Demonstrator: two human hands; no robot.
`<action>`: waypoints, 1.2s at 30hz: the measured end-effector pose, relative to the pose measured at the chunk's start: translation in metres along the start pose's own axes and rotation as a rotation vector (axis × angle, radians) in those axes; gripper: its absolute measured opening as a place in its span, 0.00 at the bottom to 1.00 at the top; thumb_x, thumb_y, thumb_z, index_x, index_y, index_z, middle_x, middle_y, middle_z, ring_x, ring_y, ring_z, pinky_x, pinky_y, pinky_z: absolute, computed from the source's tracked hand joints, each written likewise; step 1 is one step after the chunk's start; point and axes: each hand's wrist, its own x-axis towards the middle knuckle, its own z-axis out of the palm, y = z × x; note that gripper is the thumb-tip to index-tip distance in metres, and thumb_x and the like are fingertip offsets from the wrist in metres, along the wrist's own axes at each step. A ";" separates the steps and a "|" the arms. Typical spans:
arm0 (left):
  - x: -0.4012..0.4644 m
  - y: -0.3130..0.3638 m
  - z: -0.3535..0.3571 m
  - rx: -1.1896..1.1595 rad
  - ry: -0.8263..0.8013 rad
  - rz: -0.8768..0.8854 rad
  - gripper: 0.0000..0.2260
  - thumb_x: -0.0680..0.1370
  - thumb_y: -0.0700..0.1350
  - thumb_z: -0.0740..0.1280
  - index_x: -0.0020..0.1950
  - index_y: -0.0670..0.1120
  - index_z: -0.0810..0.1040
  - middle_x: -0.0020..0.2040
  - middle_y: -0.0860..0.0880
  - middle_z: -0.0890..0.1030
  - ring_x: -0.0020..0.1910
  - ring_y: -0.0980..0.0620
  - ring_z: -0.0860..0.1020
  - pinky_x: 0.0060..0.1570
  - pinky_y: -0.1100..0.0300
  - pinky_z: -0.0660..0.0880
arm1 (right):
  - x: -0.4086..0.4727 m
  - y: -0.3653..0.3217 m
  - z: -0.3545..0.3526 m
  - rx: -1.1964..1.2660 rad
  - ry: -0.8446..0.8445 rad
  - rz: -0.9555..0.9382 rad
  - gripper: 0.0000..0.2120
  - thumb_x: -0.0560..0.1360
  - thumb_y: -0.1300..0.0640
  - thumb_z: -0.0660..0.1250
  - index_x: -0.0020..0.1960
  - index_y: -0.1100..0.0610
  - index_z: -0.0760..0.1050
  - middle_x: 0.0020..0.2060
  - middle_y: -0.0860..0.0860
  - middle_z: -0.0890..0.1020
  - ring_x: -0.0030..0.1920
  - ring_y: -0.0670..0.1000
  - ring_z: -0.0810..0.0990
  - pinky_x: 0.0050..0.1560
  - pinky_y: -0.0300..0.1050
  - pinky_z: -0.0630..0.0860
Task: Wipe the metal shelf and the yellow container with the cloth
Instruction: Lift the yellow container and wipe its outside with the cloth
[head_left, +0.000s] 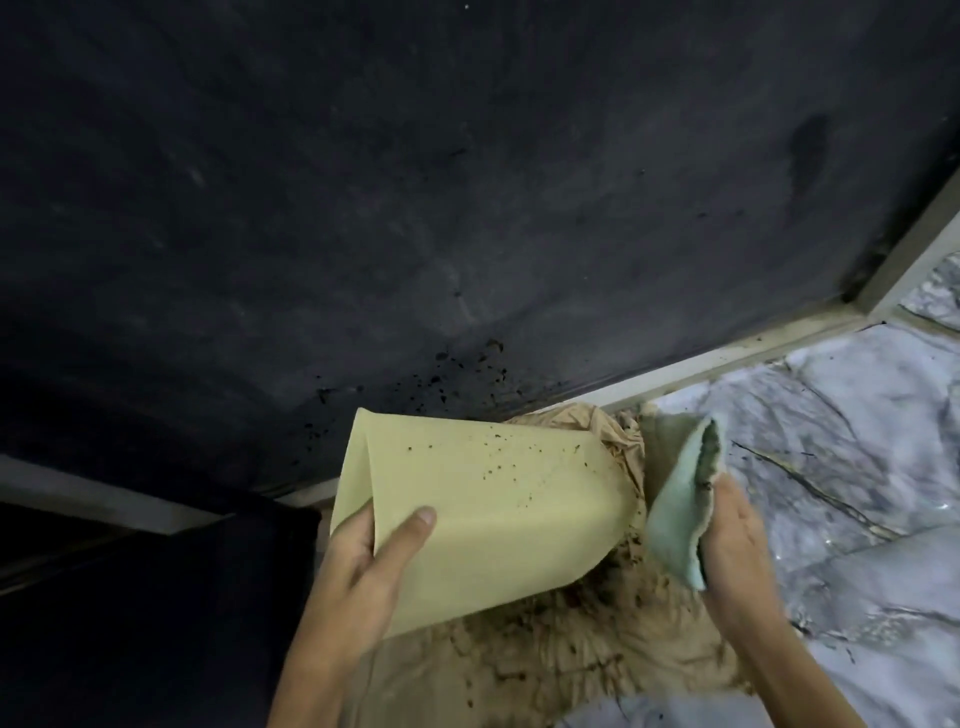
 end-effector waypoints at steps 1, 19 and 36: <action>-0.003 -0.004 0.000 -0.017 -0.011 0.014 0.13 0.76 0.50 0.73 0.60 0.52 0.86 0.57 0.53 0.90 0.58 0.53 0.87 0.57 0.54 0.80 | -0.008 -0.020 0.003 -0.027 -0.043 -0.053 0.27 0.81 0.36 0.49 0.63 0.54 0.75 0.60 0.57 0.80 0.61 0.54 0.78 0.59 0.56 0.76; -0.006 -0.032 0.001 -0.032 0.020 0.017 0.05 0.79 0.50 0.73 0.52 0.52 0.87 0.48 0.59 0.91 0.47 0.62 0.88 0.39 0.71 0.80 | 0.008 -0.035 0.082 -0.726 -0.475 -0.420 0.26 0.81 0.36 0.48 0.78 0.39 0.55 0.79 0.41 0.57 0.78 0.42 0.50 0.78 0.50 0.46; -0.008 -0.032 -0.001 -0.049 0.027 0.027 0.20 0.68 0.60 0.72 0.55 0.52 0.89 0.53 0.51 0.91 0.54 0.50 0.88 0.54 0.51 0.81 | -0.042 -0.047 0.104 -0.683 -0.596 -0.579 0.28 0.79 0.33 0.42 0.78 0.35 0.48 0.79 0.36 0.48 0.77 0.36 0.39 0.78 0.48 0.38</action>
